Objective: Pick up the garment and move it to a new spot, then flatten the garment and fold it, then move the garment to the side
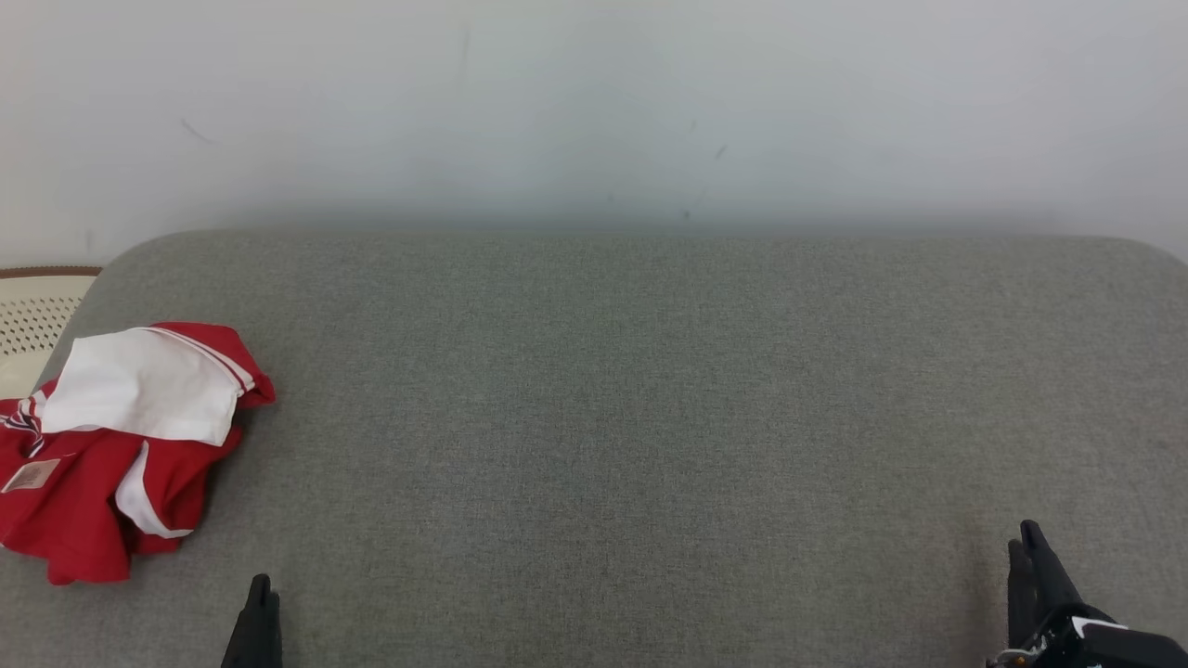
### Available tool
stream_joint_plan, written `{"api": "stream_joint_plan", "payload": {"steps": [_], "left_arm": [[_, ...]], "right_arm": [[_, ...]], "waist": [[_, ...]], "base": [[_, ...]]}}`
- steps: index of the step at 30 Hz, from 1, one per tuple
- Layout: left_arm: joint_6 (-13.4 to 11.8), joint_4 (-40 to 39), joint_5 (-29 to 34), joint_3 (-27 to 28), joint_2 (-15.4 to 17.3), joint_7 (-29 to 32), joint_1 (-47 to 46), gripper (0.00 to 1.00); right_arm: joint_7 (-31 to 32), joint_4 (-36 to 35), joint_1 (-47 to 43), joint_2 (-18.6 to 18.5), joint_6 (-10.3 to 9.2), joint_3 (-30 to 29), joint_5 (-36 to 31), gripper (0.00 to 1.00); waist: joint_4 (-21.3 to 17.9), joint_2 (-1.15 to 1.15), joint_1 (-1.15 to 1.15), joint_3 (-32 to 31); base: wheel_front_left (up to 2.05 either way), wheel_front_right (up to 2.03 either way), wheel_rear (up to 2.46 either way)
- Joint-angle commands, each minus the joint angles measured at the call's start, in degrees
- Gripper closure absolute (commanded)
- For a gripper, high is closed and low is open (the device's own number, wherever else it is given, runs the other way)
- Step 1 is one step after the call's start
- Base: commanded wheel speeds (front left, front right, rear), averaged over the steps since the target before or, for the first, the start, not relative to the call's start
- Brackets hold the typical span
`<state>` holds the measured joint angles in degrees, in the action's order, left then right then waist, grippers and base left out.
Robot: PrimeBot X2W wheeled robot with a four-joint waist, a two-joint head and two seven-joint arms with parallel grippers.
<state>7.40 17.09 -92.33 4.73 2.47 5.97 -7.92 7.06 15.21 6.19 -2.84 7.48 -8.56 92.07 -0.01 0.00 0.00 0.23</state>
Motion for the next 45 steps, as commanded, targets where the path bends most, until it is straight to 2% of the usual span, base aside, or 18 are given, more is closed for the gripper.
{"api": "stream_joint_plan", "payload": {"steps": [1,7,13,28,37,45], "left_arm": [[-0.01,0.07,0.02,-0.02,-0.02,-0.05,0.05,0.00],[0.00,0.10,1.52,-0.33,-0.07,-1.56,0.27,0.00],[0.01,-0.38,6.50,-0.42,-0.01,-3.22,0.20,0.00],[-0.04,-1.68,25.09,-0.79,0.12,-6.66,-0.15,0.00],[-1.68,-2.50,36.80,-2.50,0.20,-8.60,-0.29,0.00],[-2.99,-2.41,44.76,-3.79,0.25,-10.21,-0.11,0.00]], "right_arm": [[-0.01,0.08,-0.03,0.01,-0.01,0.03,-0.02,0.00],[-1.03,-0.21,-0.03,-0.46,-0.01,1.36,-1.06,0.00],[-3.35,-0.34,0.57,-2.07,-0.01,4.42,-3.55,0.00],[-6.99,0.17,1.88,-3.71,0.00,8.01,-16.81,0.00],[-9.03,0.45,2.56,-5.05,0.00,11.42,-25.81,0.00],[-10.72,1.04,3.18,-6.22,0.00,15.13,-32.19,0.00]], "waist": [[0.00,0.00,0.00,0.01],[-0.02,0.00,0.00,0.10],[-0.08,0.00,0.00,0.20],[-0.48,0.00,0.00,0.43],[-0.79,0.00,0.00,0.58],[-1.10,0.00,0.00,0.65]], "base": [[0.00,0.00,0.00],[0.00,0.00,0.00],[0.00,0.00,0.00],[0.00,0.00,0.00],[0.00,0.00,0.00],[0.00,0.00,0.00]]}}
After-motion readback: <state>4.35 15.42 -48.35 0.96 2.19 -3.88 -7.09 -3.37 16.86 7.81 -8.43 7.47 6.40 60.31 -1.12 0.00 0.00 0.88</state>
